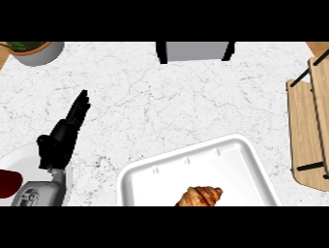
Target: Pick the tomato from the tray and place it in the tiered shelf
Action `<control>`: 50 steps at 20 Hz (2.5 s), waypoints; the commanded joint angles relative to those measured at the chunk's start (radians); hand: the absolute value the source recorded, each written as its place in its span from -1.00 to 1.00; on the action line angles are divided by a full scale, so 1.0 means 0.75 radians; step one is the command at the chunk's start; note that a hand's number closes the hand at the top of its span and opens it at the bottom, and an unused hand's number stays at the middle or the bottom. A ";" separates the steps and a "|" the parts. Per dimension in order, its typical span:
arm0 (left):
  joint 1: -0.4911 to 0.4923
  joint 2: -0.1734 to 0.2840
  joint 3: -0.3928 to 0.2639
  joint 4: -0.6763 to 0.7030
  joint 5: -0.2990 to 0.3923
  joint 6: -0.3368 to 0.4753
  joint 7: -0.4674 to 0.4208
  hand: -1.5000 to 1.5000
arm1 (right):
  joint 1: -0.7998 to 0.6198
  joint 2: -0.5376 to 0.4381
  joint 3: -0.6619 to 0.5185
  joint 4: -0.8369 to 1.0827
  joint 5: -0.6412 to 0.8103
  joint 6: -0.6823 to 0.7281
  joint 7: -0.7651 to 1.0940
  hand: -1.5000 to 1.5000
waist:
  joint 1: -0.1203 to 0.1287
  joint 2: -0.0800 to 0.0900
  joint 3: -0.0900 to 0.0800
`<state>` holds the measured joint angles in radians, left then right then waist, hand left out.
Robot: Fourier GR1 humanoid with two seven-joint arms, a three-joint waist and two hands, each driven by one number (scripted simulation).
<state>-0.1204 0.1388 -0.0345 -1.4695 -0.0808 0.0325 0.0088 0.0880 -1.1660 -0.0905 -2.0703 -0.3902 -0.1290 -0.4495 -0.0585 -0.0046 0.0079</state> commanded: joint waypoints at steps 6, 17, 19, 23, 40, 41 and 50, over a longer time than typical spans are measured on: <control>-0.023 0.004 -0.017 -0.019 0.008 -0.041 0.022 0.00 | -0.010 -0.040 -0.446 0.683 -0.173 0.573 -0.580 1.00 | 0.060 0.005 -0.007; -0.053 -0.028 -0.070 -0.010 -0.042 -0.050 0.024 0.00 | -0.392 0.003 -0.205 1.010 -0.375 0.858 -0.304 1.00 | 0.121 0.014 -0.010; -0.091 -0.042 -0.049 0.081 -0.030 -0.056 -0.022 0.00 | -0.420 0.019 -0.223 1.136 -0.320 0.968 -0.393 1.00 | 0.104 0.014 -0.010; -0.127 -0.075 -0.057 0.074 -0.064 -0.008 0.041 0.00 | -0.604 0.051 -0.175 1.222 -0.287 0.980 -0.314 1.00 | 0.105 0.013 -0.010; -0.142 -0.088 -0.023 0.067 -0.071 0.003 0.051 0.00 | -0.867 0.125 -0.152 1.773 0.063 0.992 -0.364 -1.00 | 0.093 0.013 -0.009; -0.092 -0.040 -0.012 0.020 -0.047 -0.052 0.045 0.00 | -0.895 0.149 -0.144 1.682 0.031 0.981 -0.254 -1.00 | 0.091 0.007 -0.011; -0.131 -0.061 -0.002 0.104 -0.062 -0.036 0.022 0.00 | -0.963 0.060 -0.197 1.809 -0.070 1.278 -0.197 -1.00 | 0.083 0.011 -0.009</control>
<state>-0.1949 0.0909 -0.0512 -1.4198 -0.1305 0.0057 0.0230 -0.6414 -1.0994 -0.2085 -0.7594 -0.4039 0.6463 -0.5208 0.0121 0.0034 0.0003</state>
